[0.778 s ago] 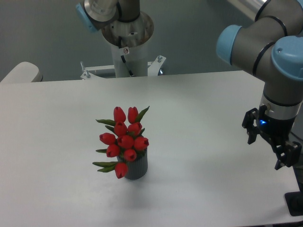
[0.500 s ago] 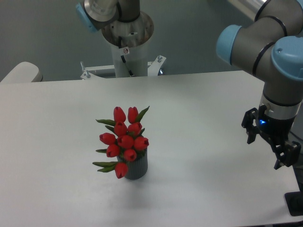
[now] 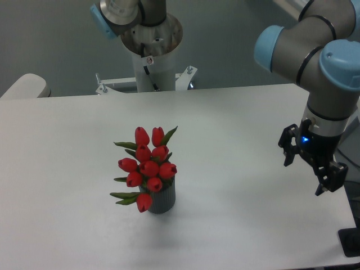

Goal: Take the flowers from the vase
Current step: 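Move the open gripper toward the red tulip stems above the grey vase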

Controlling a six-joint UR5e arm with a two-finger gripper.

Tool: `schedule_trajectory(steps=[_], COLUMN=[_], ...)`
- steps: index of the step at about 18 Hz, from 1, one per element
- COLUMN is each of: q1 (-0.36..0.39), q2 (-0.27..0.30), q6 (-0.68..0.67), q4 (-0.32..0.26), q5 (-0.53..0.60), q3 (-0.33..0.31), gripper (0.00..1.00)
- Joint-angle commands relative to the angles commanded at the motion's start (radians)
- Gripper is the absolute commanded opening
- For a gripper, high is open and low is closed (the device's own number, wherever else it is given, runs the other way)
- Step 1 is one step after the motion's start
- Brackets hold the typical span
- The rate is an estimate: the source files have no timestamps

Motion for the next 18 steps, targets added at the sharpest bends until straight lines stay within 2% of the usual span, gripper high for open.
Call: schedule_trajectory(steps=[8, 12, 18], q1=[0.074, 0.077, 0.086], q2=[0.083, 0.114, 0.160], q6=[-0.077, -0.116, -0.232], q4=[-0.005, -0.006, 0.024], q5=[-0.219, -0.269, -0.537], q3=[-0.153, -0.245, -0.403], gripper=[1.00, 1.00, 1.00])
